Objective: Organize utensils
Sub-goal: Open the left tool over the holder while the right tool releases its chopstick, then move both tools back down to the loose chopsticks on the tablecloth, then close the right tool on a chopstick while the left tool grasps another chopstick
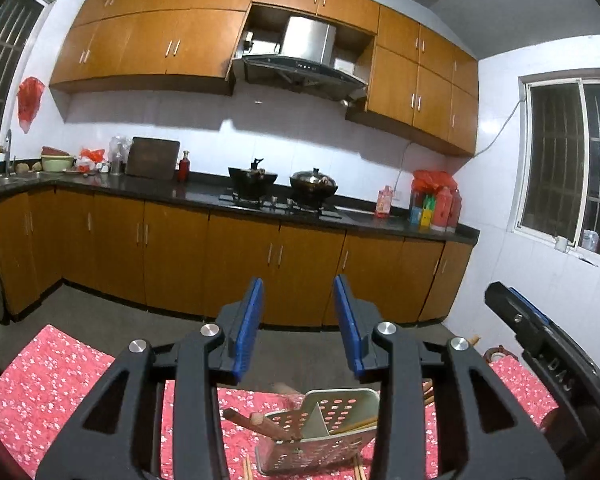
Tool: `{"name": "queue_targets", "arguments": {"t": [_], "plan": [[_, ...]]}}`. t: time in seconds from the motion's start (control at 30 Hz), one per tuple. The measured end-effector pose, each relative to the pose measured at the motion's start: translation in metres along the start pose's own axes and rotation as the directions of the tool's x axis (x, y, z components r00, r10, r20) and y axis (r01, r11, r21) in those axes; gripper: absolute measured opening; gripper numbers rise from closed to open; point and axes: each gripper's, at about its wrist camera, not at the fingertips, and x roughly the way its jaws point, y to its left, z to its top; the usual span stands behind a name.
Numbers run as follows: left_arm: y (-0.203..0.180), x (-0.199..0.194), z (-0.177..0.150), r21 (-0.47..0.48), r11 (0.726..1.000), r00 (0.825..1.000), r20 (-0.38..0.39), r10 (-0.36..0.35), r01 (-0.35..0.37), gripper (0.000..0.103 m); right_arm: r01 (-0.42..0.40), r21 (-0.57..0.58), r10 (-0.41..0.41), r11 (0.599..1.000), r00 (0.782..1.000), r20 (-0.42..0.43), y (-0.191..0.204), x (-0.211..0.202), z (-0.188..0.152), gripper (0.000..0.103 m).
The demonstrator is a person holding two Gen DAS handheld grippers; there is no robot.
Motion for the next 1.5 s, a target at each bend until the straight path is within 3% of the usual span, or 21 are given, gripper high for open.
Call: {"name": "queue_targets", "arguments": {"t": [0.3,0.47,0.57,0.63,0.73,0.8,0.87,1.03,1.1,1.13,1.23,1.4,1.5], "plan": [[0.015,-0.046,0.007,-0.015,1.0,1.0,0.024,0.005,-0.005,0.037,0.009,0.004,-0.009,1.0,1.0,-0.012,-0.016,-0.051,-0.005,0.03],[0.029,-0.073,-0.019,-0.001,0.999,0.999,-0.028,0.036,-0.036,0.037,0.05,-0.009,-0.051,0.999,0.989,-0.139,-0.034,-0.065,-0.05,0.03],[0.039,-0.077,-0.053,0.033,0.996,0.992,-0.098,0.083,-0.08,0.039,0.067,-0.011,-0.067,0.998,0.951,-0.302,-0.048,-0.056,-0.097,0.03],[0.044,-0.073,-0.074,0.056,0.994,0.982,-0.161,0.097,-0.089,0.039,0.079,-0.008,-0.076,0.997,0.91,-0.408,-0.054,-0.048,-0.127,0.03],[0.053,-0.061,-0.114,0.089,0.991,0.949,-0.289,0.124,-0.103,0.039,0.068,0.023,-0.042,0.997,0.817,-0.575,-0.061,-0.038,-0.177,0.03],[0.058,-0.055,-0.138,0.094,0.991,0.923,-0.363,0.125,-0.097,0.039,0.059,0.04,-0.02,0.997,0.772,-0.636,-0.061,-0.036,-0.2,0.028],[0.06,-0.053,-0.155,0.094,0.992,0.902,-0.414,0.119,-0.087,0.039,0.044,0.037,-0.008,0.998,0.744,-0.668,-0.055,-0.036,-0.216,0.027],[0.058,-0.052,-0.185,0.065,0.997,0.865,-0.497,0.071,-0.045,0.039,0.036,-0.017,-0.038,0.999,0.716,-0.697,-0.043,-0.031,-0.232,0.026],[0.057,-0.051,-0.192,0.046,0.999,0.852,-0.522,0.045,-0.024,0.039,0.04,-0.028,-0.047,0.999,0.694,-0.718,-0.043,-0.028,-0.241,0.021],[0.056,-0.05,-0.196,0.037,0.999,0.845,-0.534,0.033,-0.016,0.039,0.032,-0.037,-0.049,0.999,0.706,-0.706,-0.042,-0.027,-0.242,0.019],[0.053,-0.049,-0.205,0.023,1.0,0.825,-0.565,0.005,0.01,0.038,0.038,-0.11,-0.104,0.993,0.711,-0.695,-0.042,-0.026,-0.241,0.008],[0.045,-0.043,-0.221,0.004,0.999,0.79,-0.613,-0.026,0.037,0.03,0.151,-0.098,-0.177,0.984,0.715,-0.676,-0.064,-0.024,-0.236,0.008],[0.043,-0.04,-0.228,0.011,0.999,0.774,-0.633,-0.028,0.045,0.026,0.161,-0.083,-0.174,0.983,0.716,-0.676,-0.071,-0.026,-0.233,0.008]]}}
